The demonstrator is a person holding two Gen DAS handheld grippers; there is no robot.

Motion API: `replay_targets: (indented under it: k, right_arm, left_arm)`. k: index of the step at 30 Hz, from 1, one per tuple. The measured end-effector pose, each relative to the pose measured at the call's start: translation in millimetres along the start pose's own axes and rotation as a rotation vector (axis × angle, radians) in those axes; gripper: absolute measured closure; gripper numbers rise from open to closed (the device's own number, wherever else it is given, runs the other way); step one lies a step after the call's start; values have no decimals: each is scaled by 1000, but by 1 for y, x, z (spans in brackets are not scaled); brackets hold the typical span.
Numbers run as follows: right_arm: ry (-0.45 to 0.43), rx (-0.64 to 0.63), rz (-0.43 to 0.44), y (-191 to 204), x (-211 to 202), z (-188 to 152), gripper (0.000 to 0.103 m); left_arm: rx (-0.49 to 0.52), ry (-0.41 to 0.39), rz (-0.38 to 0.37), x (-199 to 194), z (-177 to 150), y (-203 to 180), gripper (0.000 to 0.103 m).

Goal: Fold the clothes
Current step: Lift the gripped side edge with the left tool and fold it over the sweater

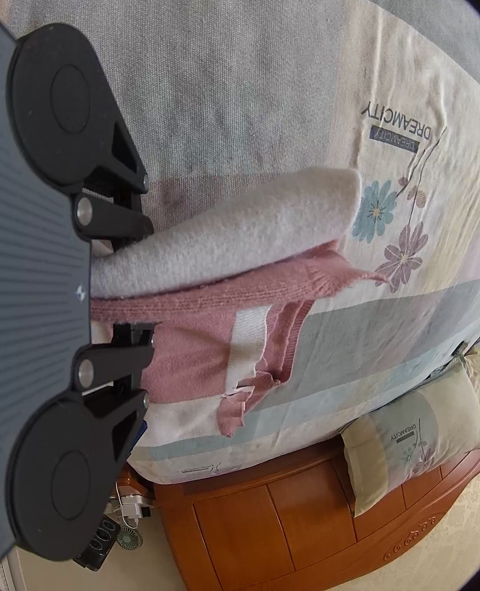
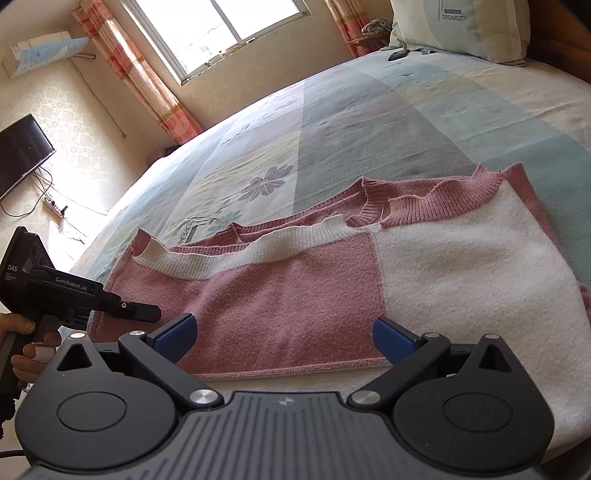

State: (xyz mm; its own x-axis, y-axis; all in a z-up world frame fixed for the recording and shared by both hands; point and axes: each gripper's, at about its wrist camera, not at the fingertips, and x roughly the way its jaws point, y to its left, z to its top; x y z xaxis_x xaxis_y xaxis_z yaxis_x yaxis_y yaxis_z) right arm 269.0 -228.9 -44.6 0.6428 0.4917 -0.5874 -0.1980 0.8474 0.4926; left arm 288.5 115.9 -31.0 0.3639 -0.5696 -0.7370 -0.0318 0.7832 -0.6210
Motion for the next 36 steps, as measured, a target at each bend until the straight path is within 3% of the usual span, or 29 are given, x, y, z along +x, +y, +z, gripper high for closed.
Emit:
replay_targets:
  k: [19,36]
  right_arm:
    - [-63,-50,74,-15,-52,7,0]
    - [-184,-98,35,-40,-138,12,0]
  left_arm:
    - [43,-24,-67,18,22,-114,86]
    - [79,71,-18,108,29,-189,85]
